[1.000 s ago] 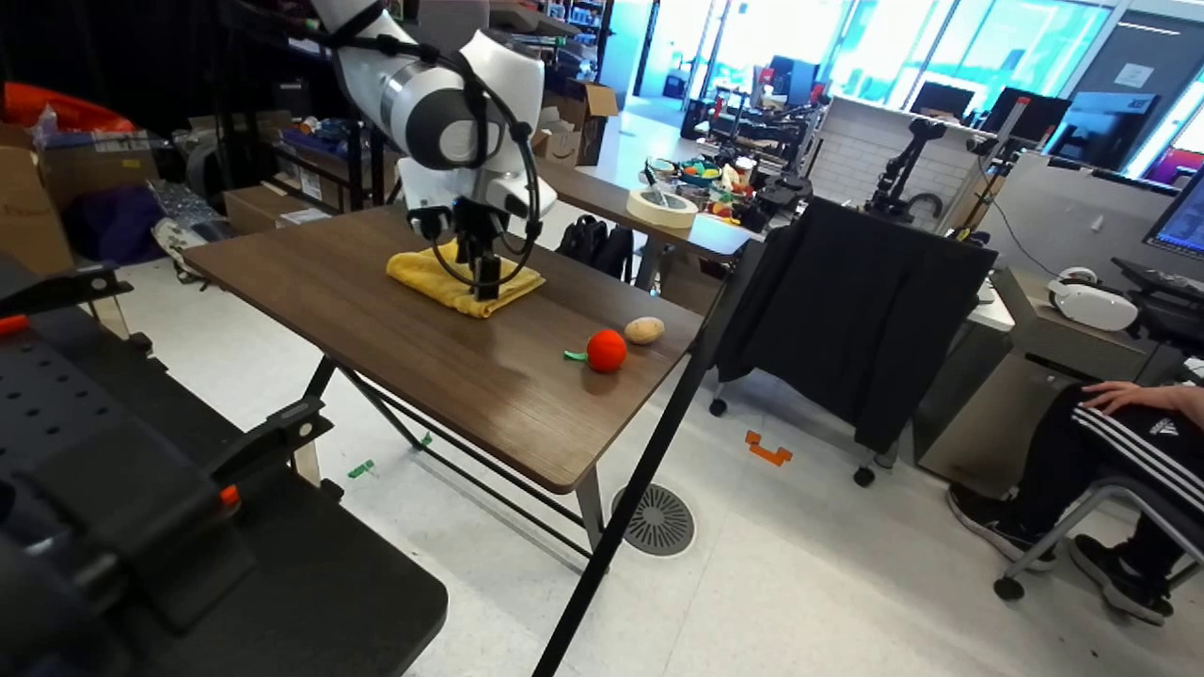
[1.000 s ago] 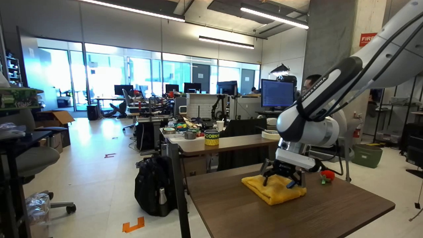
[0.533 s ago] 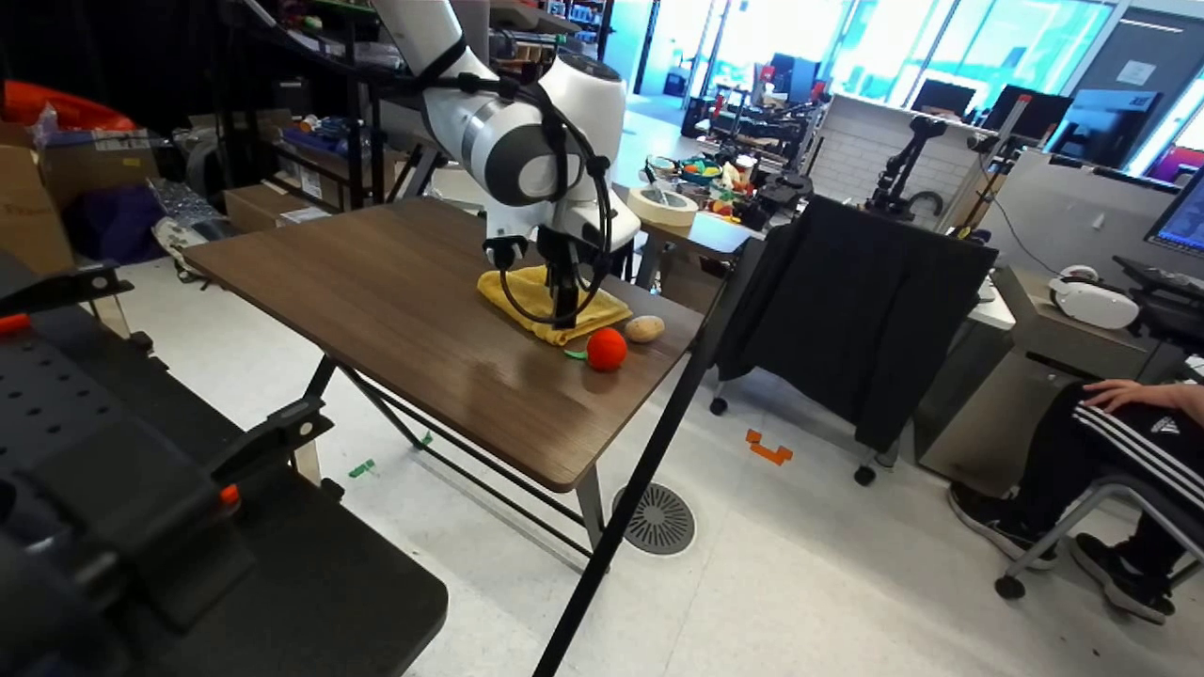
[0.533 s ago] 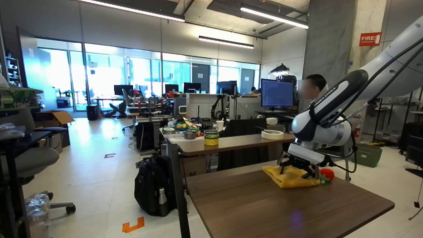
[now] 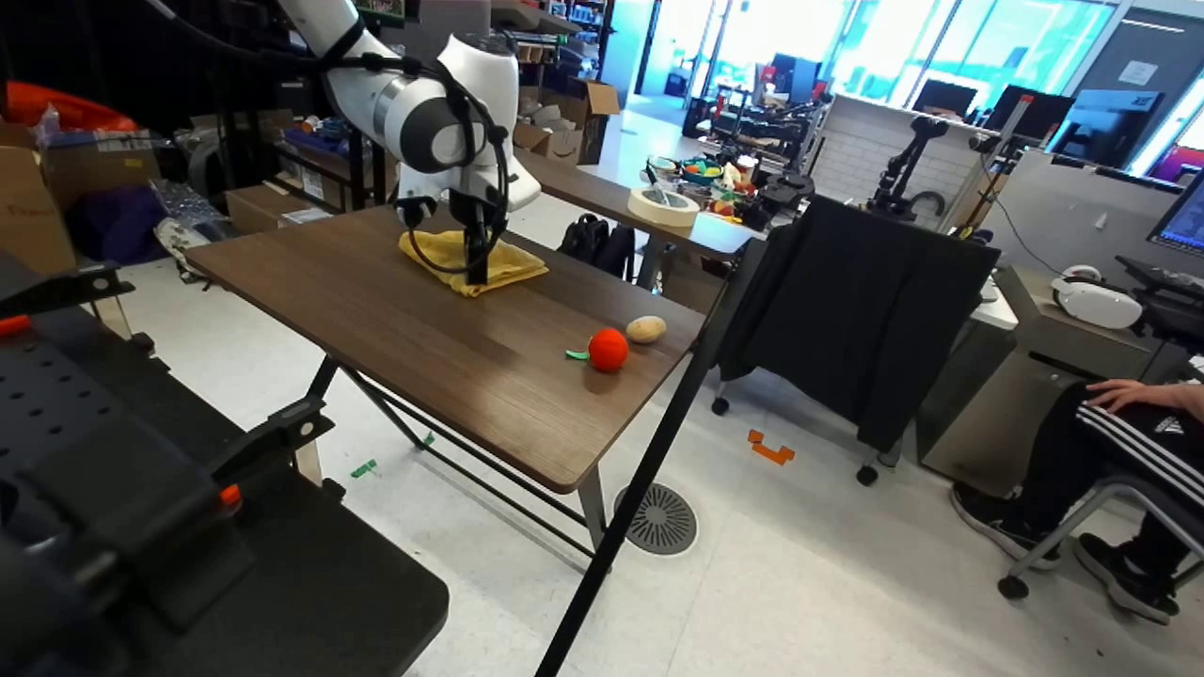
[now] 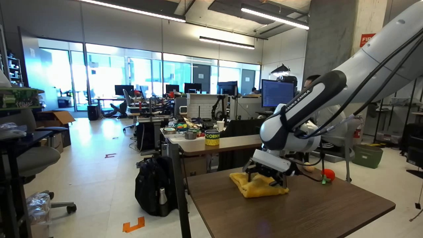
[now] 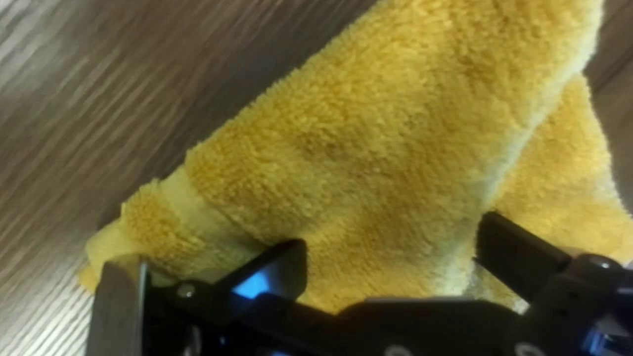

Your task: Use the yellow towel to wipe the table

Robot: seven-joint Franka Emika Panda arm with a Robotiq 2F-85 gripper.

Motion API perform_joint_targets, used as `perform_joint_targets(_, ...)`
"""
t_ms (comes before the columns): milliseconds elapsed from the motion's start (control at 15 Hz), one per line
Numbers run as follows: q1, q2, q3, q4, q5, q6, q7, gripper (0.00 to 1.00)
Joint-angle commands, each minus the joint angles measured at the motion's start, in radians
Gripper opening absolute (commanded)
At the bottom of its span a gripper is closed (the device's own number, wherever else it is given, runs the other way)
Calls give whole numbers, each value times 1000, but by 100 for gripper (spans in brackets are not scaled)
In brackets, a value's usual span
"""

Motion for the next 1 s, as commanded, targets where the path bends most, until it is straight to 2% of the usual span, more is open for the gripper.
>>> perform_joint_targets(0, 1, 3, 9, 6, -16, 1, 11, 100)
perform_joint_targets(133, -13, 3, 8, 6, -14, 1, 9, 100)
perform_joint_targets(267, -15, -32, -32, -17, -65, -142, -6, 100)
perform_joint_targets(600, -78, -58, 14, 19, -95, -428, -124, 100)
perform_joint_targets(667, -86, -47, 24, 24, -73, -375, -135, 100)
perform_joint_targets(733, -65, -51, 1, 15, -81, -357, -101, 100)
perform_joint_targets(933, -78, -51, 11, 15, -77, -358, -115, 100)
